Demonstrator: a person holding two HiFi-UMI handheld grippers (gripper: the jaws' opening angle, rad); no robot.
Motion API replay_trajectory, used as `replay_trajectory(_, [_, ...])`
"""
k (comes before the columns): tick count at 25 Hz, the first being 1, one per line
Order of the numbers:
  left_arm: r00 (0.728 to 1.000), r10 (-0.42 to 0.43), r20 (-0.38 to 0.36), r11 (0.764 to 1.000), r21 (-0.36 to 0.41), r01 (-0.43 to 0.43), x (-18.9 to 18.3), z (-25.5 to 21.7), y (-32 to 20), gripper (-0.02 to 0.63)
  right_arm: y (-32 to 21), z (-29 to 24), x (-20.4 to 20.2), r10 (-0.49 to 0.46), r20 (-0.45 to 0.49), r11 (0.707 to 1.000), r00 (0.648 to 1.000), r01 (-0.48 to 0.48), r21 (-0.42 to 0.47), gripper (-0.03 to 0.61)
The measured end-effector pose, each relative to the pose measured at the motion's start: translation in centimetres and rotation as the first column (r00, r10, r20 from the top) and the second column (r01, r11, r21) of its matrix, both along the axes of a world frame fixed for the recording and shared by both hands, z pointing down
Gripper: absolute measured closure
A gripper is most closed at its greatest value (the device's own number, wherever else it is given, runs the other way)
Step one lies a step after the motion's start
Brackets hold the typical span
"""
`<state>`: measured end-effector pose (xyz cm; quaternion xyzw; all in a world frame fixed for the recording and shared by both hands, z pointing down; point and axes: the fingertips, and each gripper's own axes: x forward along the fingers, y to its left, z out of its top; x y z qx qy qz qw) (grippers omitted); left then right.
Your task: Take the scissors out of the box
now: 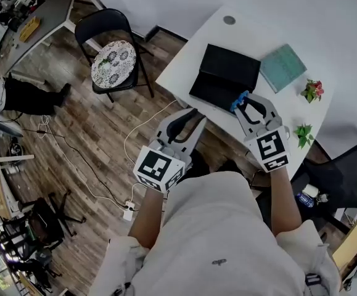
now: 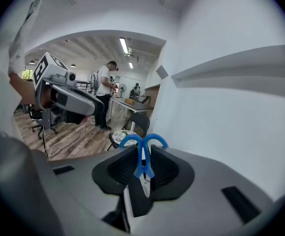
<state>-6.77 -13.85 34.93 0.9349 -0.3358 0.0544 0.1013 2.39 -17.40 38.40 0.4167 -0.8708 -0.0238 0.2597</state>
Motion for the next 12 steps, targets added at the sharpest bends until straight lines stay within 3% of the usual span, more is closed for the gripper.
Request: replay_trajectory(12, [0.995,-0.100,-0.001,0.994,0.040,0.100,4.8,-2.9,5.1,0.511,6.7,-5.4,3.2,-0.130,0.146,0.990,0.981,0.121,0.069,0.489])
